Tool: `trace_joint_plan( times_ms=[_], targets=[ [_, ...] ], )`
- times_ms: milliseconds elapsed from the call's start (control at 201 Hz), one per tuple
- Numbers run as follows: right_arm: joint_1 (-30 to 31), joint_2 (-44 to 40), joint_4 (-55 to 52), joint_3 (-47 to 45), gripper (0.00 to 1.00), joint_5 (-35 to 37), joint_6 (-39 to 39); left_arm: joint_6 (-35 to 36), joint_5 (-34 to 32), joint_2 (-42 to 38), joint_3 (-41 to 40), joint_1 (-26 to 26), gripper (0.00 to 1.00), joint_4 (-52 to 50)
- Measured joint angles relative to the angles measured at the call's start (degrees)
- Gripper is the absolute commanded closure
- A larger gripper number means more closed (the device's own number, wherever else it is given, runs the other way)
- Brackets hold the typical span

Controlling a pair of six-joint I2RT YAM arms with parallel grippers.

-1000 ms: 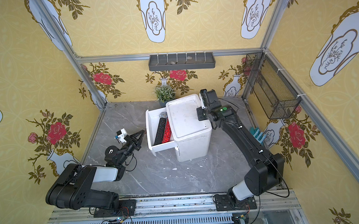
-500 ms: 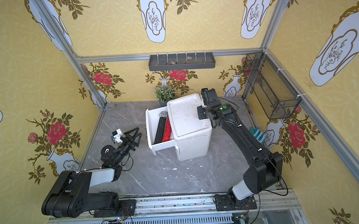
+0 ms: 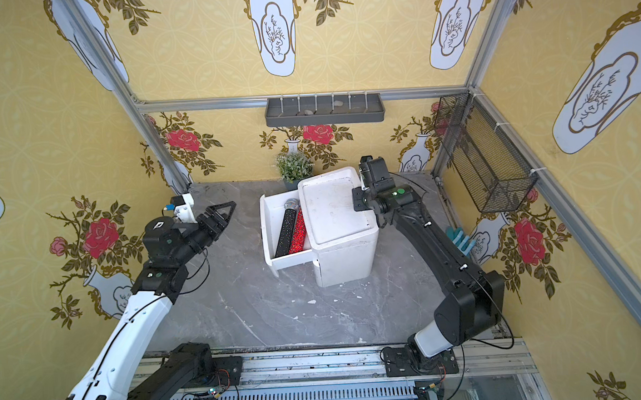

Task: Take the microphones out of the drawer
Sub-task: Open the drawer in the storage box, then pick up the microphone from the drawer.

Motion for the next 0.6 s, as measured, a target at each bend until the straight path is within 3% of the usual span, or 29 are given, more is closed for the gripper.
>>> trace_joint_plan(
  times_ms=[129, 398, 602],
  targets=[
    [0.0, 0.13, 0.42, -0.07, 0.72, -0.09, 0.79, 8.37, -4.83, 5.01, 9.6, -6.64, 0.18, -14.36],
    [0.0, 0.09, 1.55, -0.7, 0.73, -0.22, 1.18, 19.12, -16.74, 18.82, 26.95, -19.74, 0.22, -30.82],
    [0.0, 0.0, 2.54, -1.27, 0.75, -0.66, 1.31, 24.3, -22.71, 26.97, 35.82, -24.44, 0.31, -37.99]
  ],
)
